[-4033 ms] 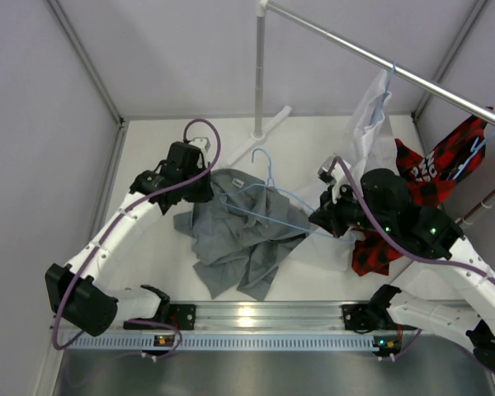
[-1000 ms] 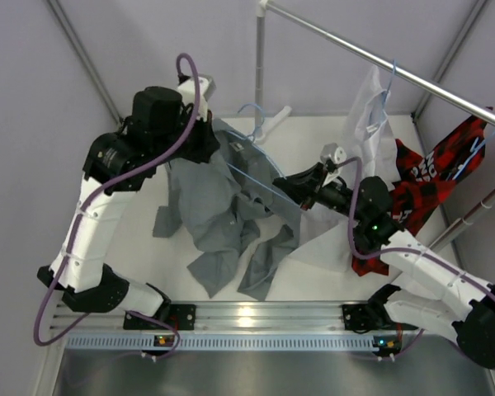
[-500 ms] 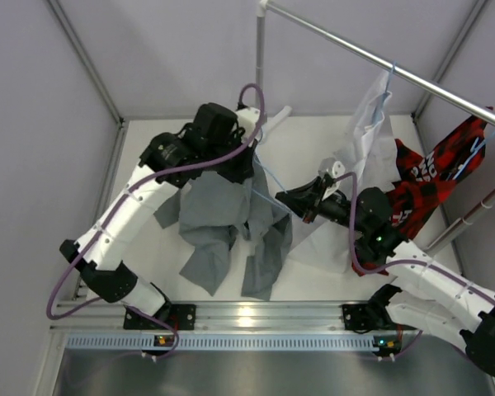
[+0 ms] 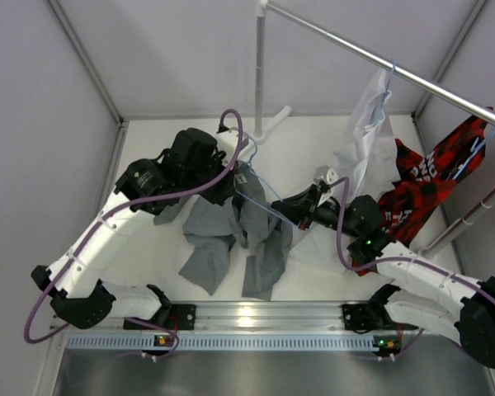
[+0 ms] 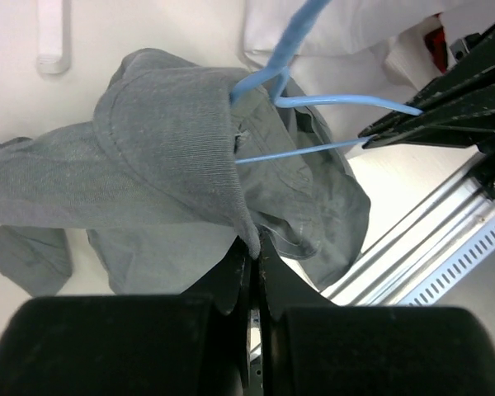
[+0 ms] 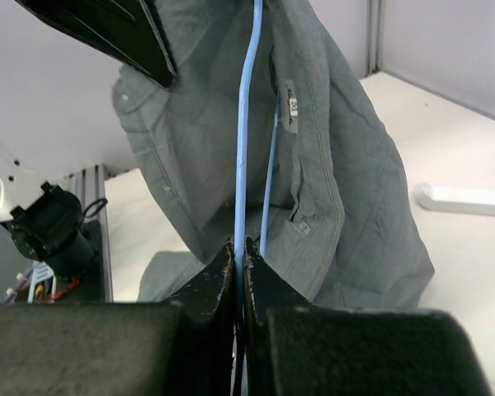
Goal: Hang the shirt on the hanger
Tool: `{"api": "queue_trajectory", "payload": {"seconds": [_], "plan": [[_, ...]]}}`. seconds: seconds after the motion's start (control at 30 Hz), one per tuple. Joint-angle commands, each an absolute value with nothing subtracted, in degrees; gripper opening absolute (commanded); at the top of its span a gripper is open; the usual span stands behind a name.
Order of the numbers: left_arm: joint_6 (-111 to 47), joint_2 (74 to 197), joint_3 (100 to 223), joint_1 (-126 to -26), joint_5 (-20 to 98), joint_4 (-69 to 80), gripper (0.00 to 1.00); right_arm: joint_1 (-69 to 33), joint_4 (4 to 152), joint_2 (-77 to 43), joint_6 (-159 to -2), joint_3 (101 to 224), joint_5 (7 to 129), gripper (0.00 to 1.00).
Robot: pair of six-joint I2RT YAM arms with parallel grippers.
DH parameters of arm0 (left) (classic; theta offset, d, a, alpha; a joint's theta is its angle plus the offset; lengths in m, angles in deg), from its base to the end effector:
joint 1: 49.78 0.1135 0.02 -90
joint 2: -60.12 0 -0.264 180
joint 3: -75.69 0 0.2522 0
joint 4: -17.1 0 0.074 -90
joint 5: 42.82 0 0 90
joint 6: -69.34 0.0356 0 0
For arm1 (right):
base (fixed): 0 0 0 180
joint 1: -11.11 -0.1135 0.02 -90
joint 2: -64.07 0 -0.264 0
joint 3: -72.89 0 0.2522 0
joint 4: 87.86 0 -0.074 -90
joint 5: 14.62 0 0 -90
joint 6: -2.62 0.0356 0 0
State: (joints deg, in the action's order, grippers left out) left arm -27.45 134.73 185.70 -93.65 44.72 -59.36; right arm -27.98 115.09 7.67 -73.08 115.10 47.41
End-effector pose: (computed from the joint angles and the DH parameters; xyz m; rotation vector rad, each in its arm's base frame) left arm 0.1706 -0.1661 0.4422 0.7654 2.2105 -0.5008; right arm 0.1623 0.1533 0.2876 -0.7335 1.3461 1.0986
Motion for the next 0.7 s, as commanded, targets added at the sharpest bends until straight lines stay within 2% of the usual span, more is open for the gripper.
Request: {"api": "queue_trajectory", "payload": {"seconds": [0.0,0.27,0.3,0.33,0.37,0.5,0.57,0.63,0.67], "plan": [[-27.5,135.0,186.6,-93.9,50.4,-56.3,0.0,-28.0,129.7,5.8,-69.3,114.5,46.4,0.0],[-26.5,138.7,190.3,-94.0,47.4,-56.1,0.0,-29.5,137.0,0.8,-67.2,115.0,47.1,0.0],[-26.5,138.9,190.8,-94.0,47.4,-56.2,0.02,-29.6,138.0,0.9,-67.1,114.7,47.5,0.0],[-26.0,138.8,190.9,-94.0,45.7,-56.2,0.09,-29.6,138.3,0.9,-67.0,114.5,48.3,0.0],[-25.9,138.6,191.1,-94.0,45.4,-56.1,0.29,-29.6,138.8,0.9,-66.9,114.4,48.5,0.0],[-23.7,135.3,191.8,-94.0,46.6,-54.3,0.75,-29.6,140.9,0.9,-66.5,114.0,49.2,0.0],[-21.8,132.5,192.2,-94.0,46.6,-53.0,0.84,-29.6,142.8,0.8,-66.3,113.6,50.1,0.0],[-19.4,131.1,193.0,-94.0,46.5,-51.2,0.98,-29.6,145.0,0.3,-65.1,113.0,50.7,0.0],[-18.8,130.3,193.7,-94.0,47.1,-50.8,0.98,-29.5,146.8,-0.3,-64.9,112.9,50.7,0.0]]}}
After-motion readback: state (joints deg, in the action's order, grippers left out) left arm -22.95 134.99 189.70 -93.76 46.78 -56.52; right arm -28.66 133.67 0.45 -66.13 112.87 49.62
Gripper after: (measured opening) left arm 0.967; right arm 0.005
